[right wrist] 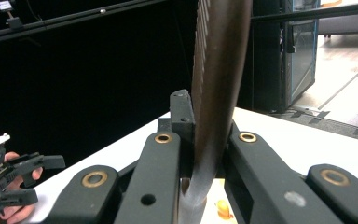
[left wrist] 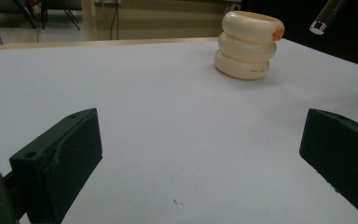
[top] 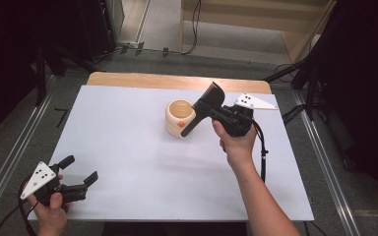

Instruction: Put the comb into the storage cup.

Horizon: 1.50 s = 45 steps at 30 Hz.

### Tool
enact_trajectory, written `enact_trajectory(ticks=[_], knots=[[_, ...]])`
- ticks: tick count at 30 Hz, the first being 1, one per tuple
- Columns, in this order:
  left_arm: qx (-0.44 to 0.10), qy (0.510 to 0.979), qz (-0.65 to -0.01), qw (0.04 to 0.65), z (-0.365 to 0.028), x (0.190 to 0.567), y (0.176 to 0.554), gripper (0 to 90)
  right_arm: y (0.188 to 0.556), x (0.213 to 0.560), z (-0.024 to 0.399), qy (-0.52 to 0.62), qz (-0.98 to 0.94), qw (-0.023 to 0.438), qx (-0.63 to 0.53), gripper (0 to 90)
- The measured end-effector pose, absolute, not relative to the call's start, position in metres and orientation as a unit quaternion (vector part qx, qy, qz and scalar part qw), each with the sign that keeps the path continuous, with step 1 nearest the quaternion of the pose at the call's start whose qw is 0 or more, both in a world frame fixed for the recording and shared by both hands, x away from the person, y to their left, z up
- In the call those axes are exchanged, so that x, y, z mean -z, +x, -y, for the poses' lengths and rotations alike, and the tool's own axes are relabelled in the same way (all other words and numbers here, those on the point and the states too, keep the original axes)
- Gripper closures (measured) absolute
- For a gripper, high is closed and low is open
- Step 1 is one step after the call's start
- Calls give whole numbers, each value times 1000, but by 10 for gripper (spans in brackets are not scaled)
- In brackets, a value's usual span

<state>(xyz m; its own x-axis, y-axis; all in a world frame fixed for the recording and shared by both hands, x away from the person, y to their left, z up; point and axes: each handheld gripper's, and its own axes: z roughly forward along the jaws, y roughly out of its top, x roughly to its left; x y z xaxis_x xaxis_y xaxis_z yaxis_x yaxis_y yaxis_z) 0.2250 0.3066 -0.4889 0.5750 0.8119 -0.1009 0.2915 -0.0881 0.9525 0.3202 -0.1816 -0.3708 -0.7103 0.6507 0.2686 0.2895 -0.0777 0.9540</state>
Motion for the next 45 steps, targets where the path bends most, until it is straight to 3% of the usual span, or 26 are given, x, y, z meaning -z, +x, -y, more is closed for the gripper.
enact_trajectory(ticks=[45], knots=[[-234,701,-392,548,-306,489,225,0,371,364,177,373,-650,167,-641,840]])
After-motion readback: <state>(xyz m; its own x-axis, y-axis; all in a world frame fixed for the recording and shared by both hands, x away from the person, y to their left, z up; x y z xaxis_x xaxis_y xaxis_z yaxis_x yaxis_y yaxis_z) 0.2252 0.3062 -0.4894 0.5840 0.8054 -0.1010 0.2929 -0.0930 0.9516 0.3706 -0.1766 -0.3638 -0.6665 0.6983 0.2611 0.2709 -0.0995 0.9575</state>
